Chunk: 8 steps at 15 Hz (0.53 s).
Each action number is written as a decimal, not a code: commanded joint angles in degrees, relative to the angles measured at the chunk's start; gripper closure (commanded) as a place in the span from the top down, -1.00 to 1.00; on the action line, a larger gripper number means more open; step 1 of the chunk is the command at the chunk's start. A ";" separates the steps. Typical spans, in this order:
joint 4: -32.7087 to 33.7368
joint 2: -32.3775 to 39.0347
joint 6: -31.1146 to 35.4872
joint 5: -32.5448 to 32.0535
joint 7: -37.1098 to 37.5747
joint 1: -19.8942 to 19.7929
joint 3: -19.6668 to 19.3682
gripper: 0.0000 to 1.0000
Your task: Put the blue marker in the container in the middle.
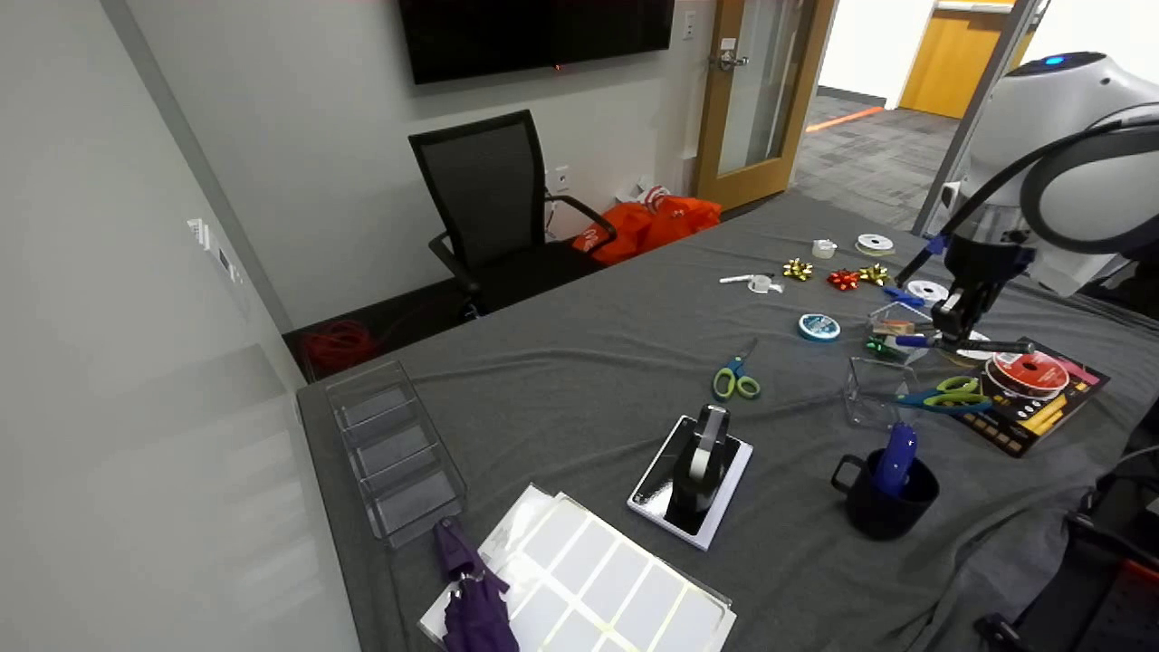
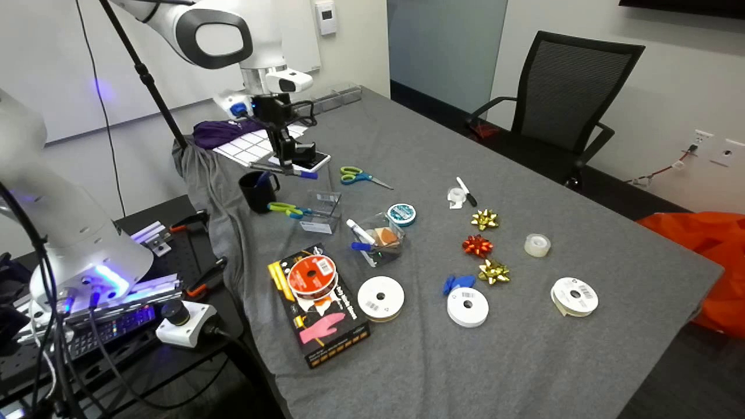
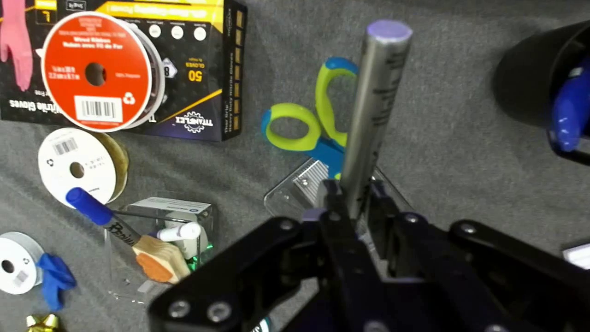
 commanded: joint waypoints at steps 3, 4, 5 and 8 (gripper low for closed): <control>-0.35 6.76 5.34 -12.96 16.37 -0.99 1.13 -0.91; 0.23 8.27 5.28 -14.94 19.69 -0.58 1.16 -0.91; 0.68 9.52 4.87 -16.89 22.64 -0.16 1.11 -0.91; 2.31 13.42 3.27 -20.28 29.53 1.59 0.91 -0.91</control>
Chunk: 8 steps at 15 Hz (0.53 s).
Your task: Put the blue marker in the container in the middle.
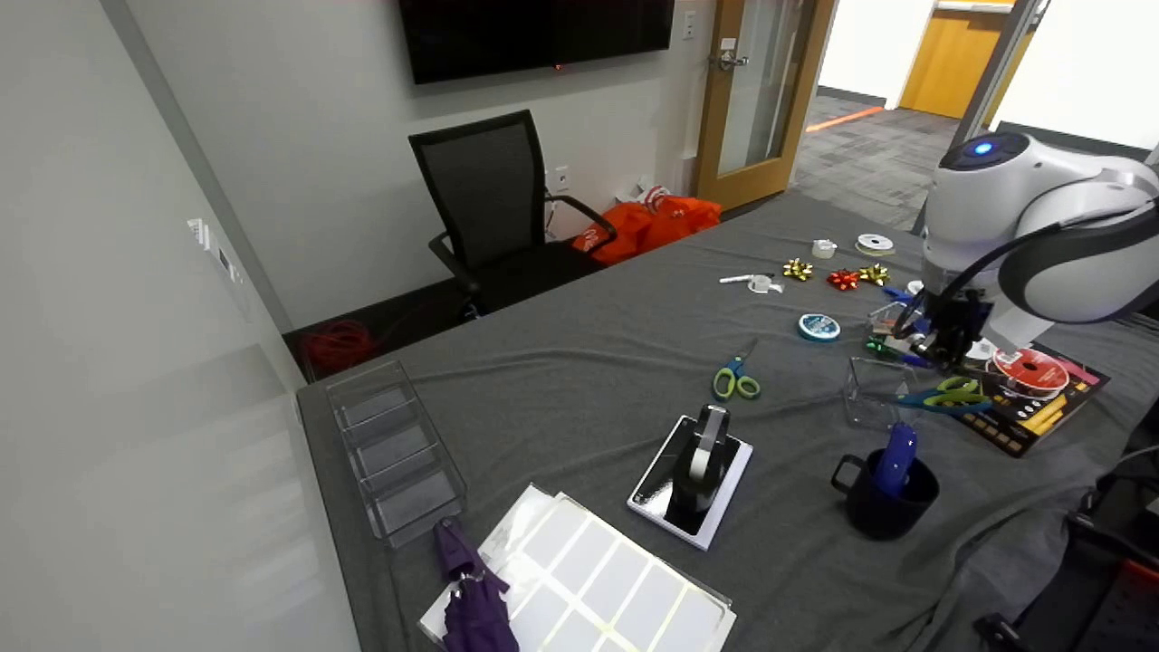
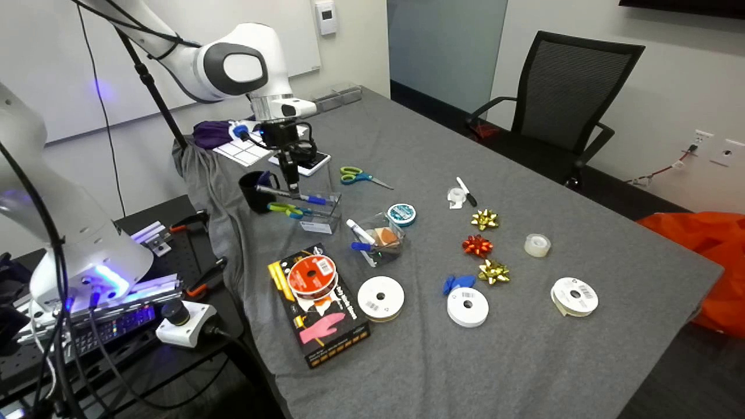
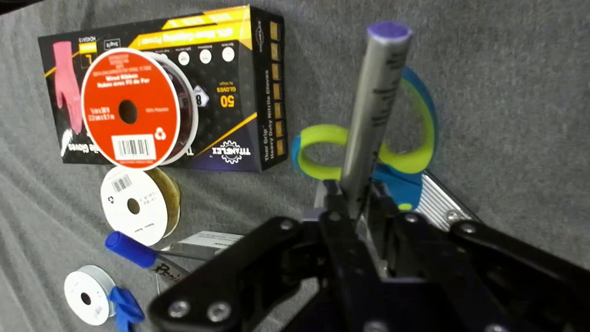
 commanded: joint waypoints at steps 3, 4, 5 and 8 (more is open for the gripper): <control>4.39 7.19 -2.94 0.07 5.62 3.07 0.17 -0.91; 5.12 7.97 -3.48 0.86 5.37 3.63 0.16 -0.91; 5.81 8.68 -3.82 1.56 5.02 4.12 0.09 -0.91; 8.25 10.58 -5.43 4.04 4.15 5.37 -0.06 -0.91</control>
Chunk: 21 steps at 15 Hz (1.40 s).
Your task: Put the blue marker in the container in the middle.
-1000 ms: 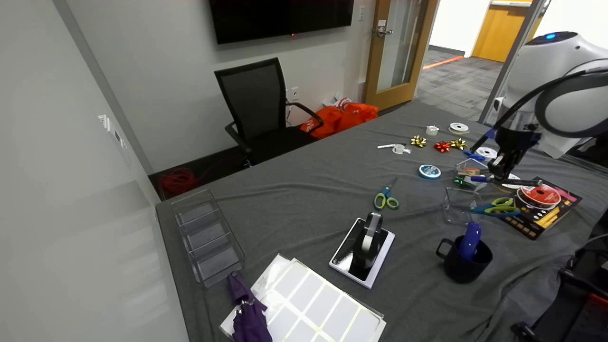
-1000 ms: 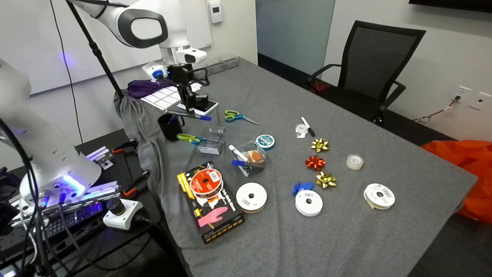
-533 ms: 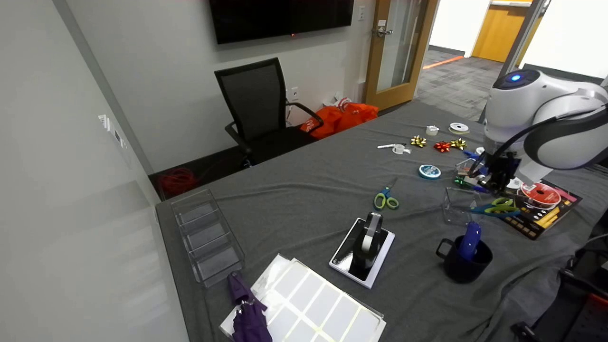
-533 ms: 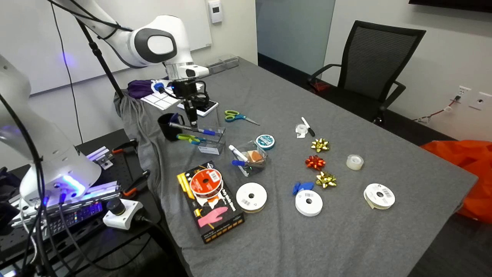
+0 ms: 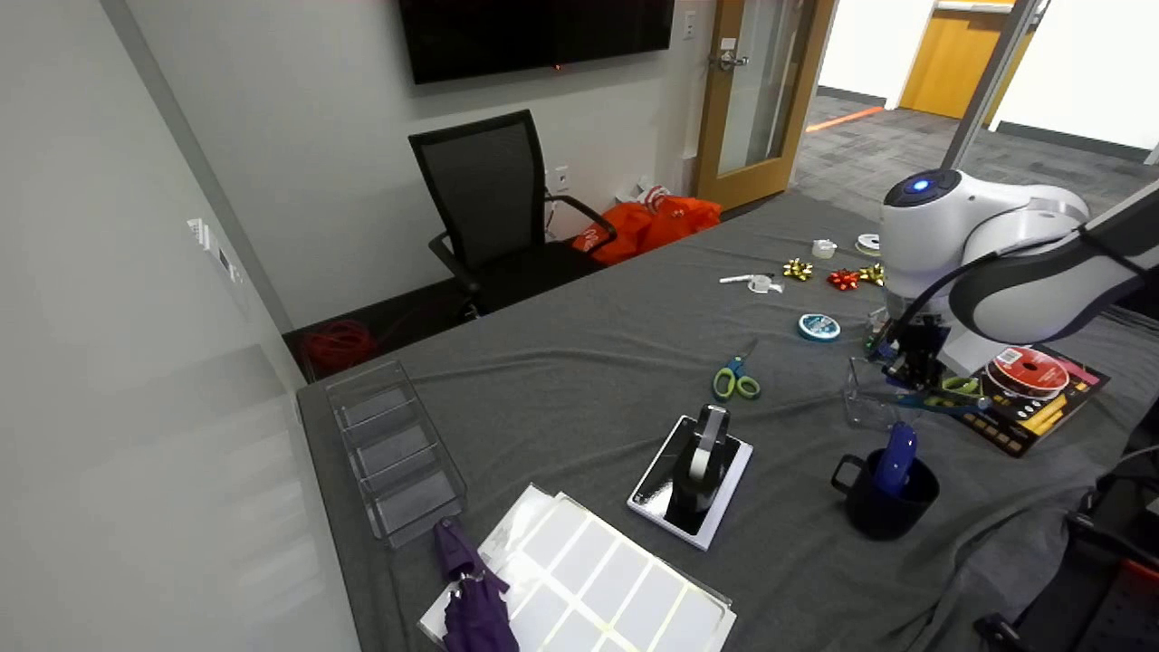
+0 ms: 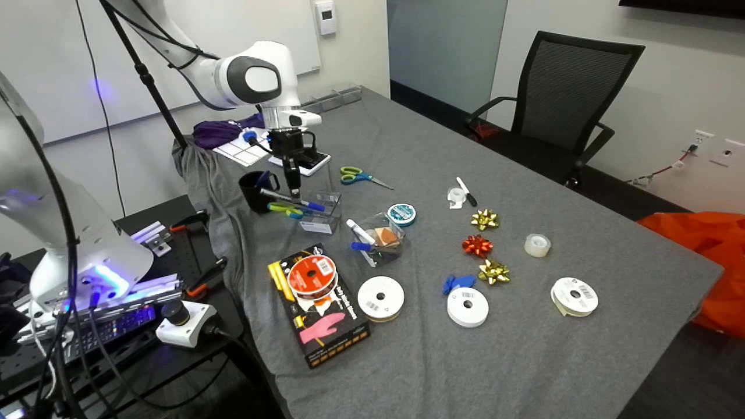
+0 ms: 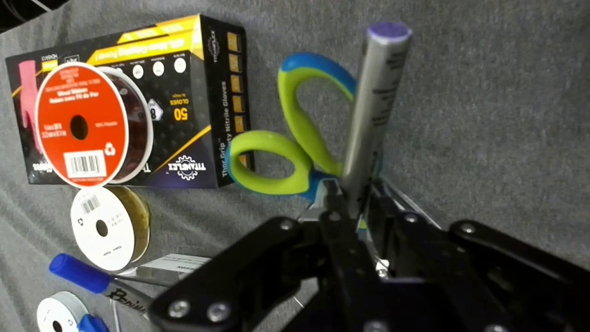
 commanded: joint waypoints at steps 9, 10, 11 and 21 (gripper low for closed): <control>11.50 8.52 -5.06 5.20 0.21 3.50 -1.27 -0.91; 11.95 8.77 -5.10 5.26 -0.04 3.58 -1.42 -0.15; 12.29 9.06 -5.17 5.48 -0.43 3.62 -1.49 -0.13; 11.82 6.07 -1.68 13.55 -10.41 1.99 0.61 1.00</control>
